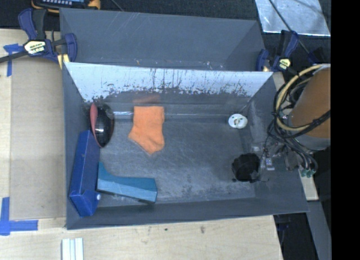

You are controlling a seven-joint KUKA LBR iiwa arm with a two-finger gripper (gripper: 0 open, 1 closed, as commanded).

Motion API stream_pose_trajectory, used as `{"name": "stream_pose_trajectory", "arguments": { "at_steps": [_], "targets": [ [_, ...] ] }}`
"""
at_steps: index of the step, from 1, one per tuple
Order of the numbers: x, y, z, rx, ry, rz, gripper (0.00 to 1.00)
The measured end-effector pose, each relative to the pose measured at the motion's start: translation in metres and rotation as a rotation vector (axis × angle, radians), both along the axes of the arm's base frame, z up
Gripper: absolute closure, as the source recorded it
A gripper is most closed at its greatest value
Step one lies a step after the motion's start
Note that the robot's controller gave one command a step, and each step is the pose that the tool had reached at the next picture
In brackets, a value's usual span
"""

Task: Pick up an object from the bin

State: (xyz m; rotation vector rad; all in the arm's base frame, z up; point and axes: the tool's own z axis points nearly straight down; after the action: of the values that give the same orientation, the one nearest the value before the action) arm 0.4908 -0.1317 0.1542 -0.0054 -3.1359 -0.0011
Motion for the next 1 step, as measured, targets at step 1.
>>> {"name": "stream_pose_trajectory", "arguments": {
  "at_steps": [1],
  "targets": [
    [0.0022,0.0006,0.0042,-0.002,-0.008,0.004,1.0]
  ]
}}
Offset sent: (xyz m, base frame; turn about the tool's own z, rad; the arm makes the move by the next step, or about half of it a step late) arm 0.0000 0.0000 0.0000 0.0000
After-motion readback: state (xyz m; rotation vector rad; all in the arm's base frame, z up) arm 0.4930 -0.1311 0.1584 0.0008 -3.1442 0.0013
